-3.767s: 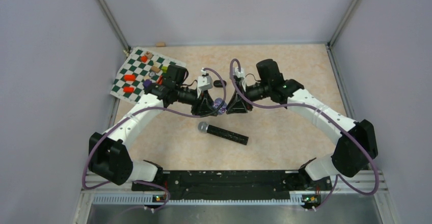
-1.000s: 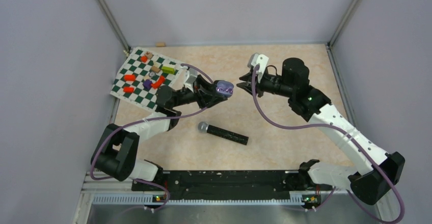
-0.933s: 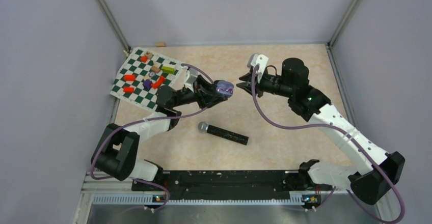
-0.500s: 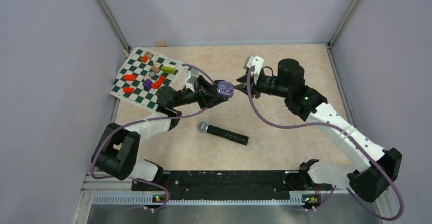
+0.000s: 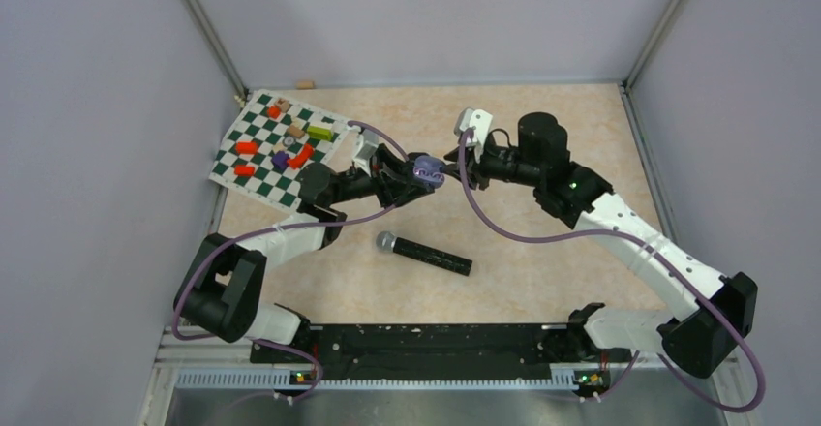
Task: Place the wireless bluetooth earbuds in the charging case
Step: Place the earbud in the charging case, then close the charging case.
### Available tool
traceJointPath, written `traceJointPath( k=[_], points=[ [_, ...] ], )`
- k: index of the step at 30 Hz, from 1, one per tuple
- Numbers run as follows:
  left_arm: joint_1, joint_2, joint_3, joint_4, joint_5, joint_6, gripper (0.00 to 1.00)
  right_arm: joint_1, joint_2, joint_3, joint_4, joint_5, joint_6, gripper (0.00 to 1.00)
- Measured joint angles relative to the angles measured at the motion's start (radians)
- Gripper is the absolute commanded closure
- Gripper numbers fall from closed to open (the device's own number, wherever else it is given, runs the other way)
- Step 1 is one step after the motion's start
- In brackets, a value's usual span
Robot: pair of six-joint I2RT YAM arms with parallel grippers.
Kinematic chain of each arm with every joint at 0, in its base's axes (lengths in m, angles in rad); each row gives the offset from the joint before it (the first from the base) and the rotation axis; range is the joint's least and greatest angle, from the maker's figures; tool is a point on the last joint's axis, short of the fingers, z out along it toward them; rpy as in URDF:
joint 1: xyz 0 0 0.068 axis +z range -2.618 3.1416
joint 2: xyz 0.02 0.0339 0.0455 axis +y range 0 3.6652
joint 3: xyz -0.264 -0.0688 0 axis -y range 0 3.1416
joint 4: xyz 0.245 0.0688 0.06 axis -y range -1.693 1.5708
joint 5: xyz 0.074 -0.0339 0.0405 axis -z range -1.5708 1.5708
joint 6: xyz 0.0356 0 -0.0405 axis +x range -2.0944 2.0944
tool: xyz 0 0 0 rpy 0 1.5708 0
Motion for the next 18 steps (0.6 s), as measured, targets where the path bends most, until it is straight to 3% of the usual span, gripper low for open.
traceJointPath(
  k=[18],
  points=[
    [-0.029,0.002,0.011,-0.086,0.111,0.050,0.98,-0.058,-0.118,-0.011,0.063,0.047,0.004,0.61]
  ],
)
